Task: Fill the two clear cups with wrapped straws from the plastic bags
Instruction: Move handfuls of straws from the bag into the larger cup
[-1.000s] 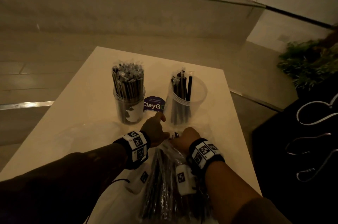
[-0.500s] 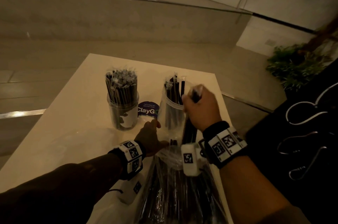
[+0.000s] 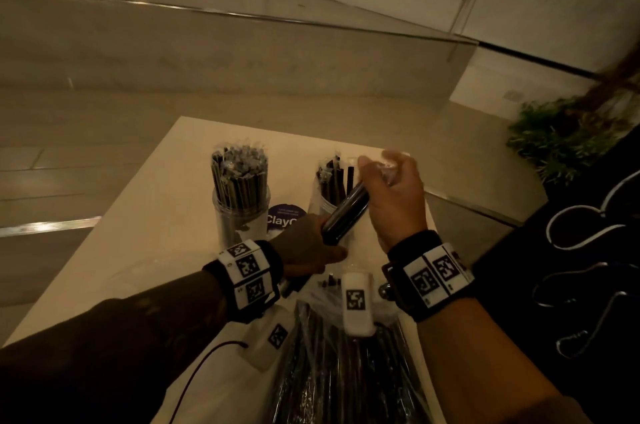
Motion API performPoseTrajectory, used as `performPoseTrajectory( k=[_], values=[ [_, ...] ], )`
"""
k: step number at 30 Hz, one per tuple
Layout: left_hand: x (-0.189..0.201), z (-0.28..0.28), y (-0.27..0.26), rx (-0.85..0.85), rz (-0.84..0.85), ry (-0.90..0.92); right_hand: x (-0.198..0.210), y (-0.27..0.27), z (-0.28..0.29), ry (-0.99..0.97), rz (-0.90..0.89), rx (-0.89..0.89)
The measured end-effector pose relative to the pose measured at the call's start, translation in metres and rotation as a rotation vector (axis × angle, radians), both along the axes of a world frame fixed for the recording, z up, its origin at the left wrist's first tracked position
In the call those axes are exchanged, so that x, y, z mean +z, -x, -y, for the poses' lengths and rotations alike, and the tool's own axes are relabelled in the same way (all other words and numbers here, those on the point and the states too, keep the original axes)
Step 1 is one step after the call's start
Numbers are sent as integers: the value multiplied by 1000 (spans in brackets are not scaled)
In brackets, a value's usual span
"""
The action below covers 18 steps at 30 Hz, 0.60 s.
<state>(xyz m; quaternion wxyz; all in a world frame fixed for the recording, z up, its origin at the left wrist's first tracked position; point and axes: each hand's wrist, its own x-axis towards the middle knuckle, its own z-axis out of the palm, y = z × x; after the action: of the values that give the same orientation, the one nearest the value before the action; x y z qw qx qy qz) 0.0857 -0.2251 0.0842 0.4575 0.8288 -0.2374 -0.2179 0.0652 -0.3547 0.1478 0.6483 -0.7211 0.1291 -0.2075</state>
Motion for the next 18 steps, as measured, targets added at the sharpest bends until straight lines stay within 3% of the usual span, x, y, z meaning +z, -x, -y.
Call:
performPoseTrajectory(
  k=[2,4,7,14,16,18],
  values=[
    [-1,-4,2,-6,-30,1,13,5,12,222,68,-39],
    [-1,-4,3,-8,-35,-8,19,9,15,398,66,71],
    [-1,1,-2,25,-28,-30,9,13,8,456,-23,281],
    [0,7,-2,89,-17,37,-7,8,13,253,-5,259],
    [2,8,-3,81,-31,97,-12,9,14,97,14,138],
    [7,10,-1,7,-47,175,-22,11,9,-61,-74,165]
  ],
)
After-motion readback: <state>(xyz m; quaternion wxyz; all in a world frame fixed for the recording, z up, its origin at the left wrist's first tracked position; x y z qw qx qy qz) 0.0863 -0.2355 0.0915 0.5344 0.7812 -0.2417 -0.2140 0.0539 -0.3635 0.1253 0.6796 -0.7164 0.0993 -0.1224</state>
